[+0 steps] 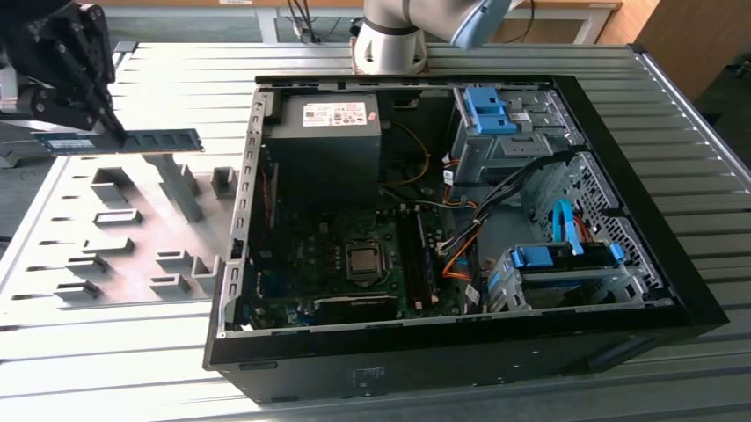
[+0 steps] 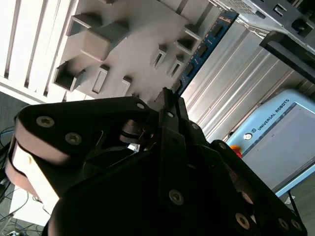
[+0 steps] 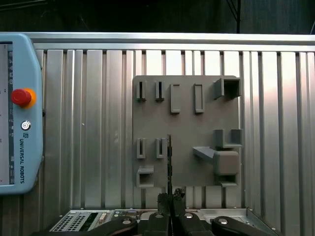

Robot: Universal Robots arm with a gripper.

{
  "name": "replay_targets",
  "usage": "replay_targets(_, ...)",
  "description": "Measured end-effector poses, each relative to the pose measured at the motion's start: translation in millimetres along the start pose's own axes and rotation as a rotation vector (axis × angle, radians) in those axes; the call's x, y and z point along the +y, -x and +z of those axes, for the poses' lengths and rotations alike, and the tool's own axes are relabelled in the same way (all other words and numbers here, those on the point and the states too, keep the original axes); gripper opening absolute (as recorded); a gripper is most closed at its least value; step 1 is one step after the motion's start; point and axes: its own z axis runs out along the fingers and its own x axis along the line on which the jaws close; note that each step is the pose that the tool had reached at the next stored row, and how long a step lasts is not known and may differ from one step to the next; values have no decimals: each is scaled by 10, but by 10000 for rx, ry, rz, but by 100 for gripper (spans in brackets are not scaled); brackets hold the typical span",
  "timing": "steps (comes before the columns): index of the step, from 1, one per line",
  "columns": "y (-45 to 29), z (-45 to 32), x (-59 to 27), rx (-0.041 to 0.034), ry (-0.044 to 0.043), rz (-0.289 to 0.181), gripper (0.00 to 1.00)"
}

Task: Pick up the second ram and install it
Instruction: 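Pick up the second ram and move it above second insertion slot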

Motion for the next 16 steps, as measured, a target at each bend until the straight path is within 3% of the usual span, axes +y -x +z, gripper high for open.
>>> replay_targets(16, 6, -9, -410, 0, 1, 1, 14)
